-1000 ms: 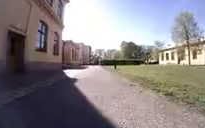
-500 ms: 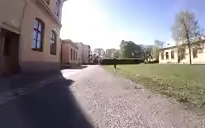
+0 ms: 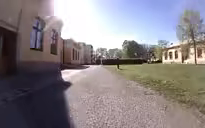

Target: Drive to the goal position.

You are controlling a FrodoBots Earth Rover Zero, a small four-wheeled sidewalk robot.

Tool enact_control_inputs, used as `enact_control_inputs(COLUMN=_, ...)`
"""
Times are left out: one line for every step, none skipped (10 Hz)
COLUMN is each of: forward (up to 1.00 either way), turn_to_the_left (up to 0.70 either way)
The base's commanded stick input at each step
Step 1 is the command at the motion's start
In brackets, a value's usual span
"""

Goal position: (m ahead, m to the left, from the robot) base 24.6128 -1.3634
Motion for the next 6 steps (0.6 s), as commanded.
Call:
enact_control_inputs(forward=1.0, turn_to_the_left=0.0)
enact_control_inputs(forward=1.0, turn_to_the_left=0.0)
enact_control_inputs(forward=1.0, turn_to_the_left=0.0)
enact_control_inputs(forward=1.0, turn_to_the_left=0.0)
enact_control_inputs(forward=1.0, turn_to_the_left=0.0)
enact_control_inputs(forward=1.0, turn_to_the_left=0.0)
